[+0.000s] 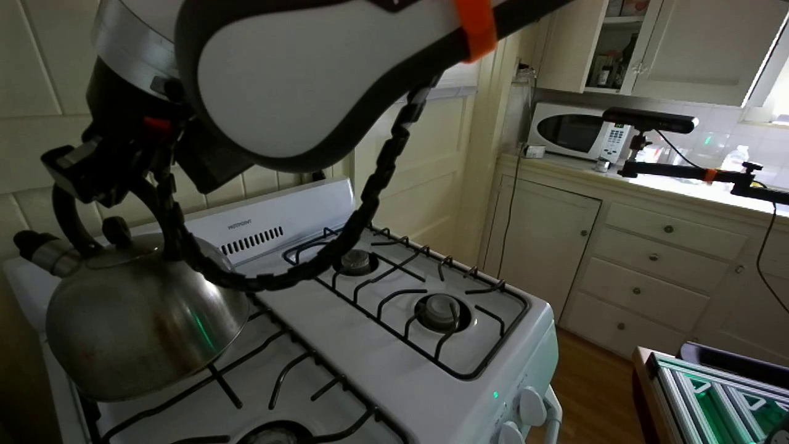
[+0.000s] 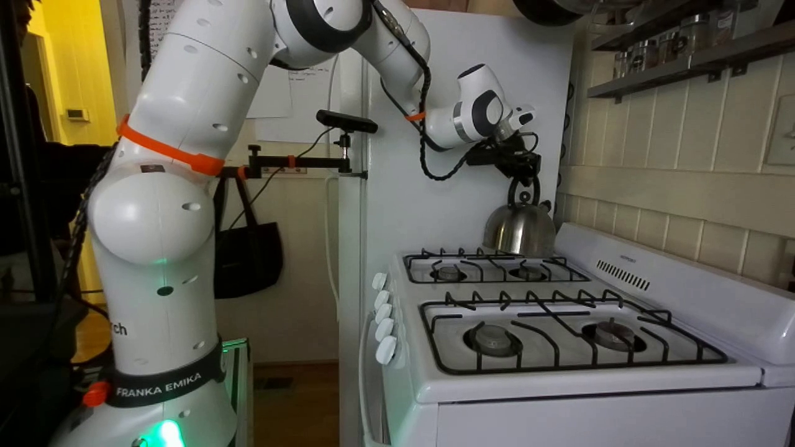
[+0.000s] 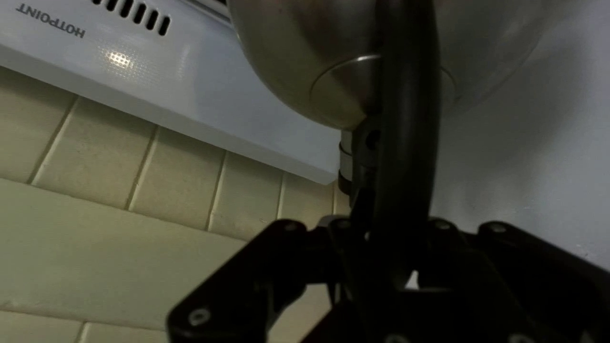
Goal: Move the kettle to the left.
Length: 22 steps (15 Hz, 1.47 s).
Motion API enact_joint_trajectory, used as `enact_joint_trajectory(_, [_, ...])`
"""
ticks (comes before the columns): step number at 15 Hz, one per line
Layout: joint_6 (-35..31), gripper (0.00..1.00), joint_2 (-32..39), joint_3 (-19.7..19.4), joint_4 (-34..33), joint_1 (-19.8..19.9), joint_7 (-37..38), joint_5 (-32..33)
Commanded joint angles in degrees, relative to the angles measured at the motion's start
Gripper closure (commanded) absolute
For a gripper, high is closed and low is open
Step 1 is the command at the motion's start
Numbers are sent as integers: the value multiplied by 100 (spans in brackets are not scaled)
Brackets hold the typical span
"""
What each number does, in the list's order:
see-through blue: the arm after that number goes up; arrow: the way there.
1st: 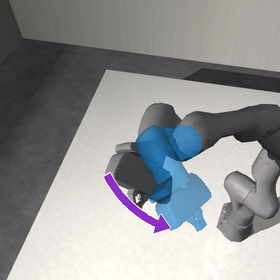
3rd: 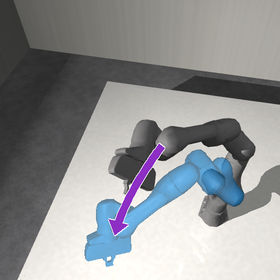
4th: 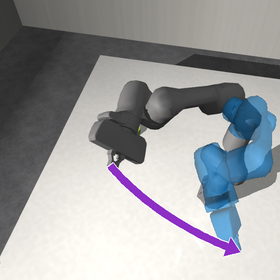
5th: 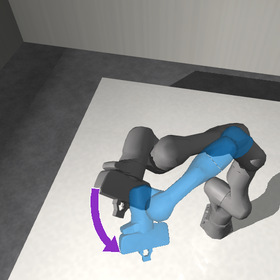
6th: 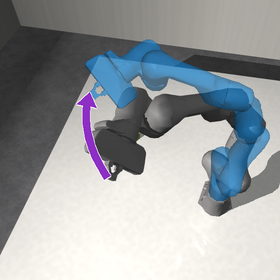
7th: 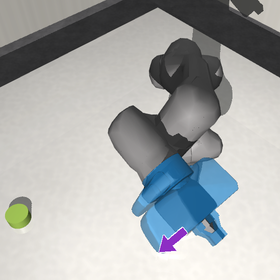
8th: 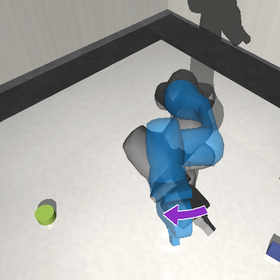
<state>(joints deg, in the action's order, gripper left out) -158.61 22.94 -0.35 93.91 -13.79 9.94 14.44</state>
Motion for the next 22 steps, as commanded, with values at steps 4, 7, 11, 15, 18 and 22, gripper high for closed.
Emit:
enact_joint_trajectory(4, [-211,98,26,-163,-63,-68,37,238])
enact_joint_trajectory(7, [-219,98,-29,-185,22,-48,-29,298])
enact_joint_trajectory(11, [-260,59,-86,-186,125,-46,-81,391])
enact_joint_trajectory(15, [-342,29,-137,-172,152,-26,-172,384])
enact_joint_trajectory(18, [-378,7,-146,-193,147,-12,-205,374])
enact_joint_trajectory(22, [-279,0,-269,-129,191,70,-300,263])
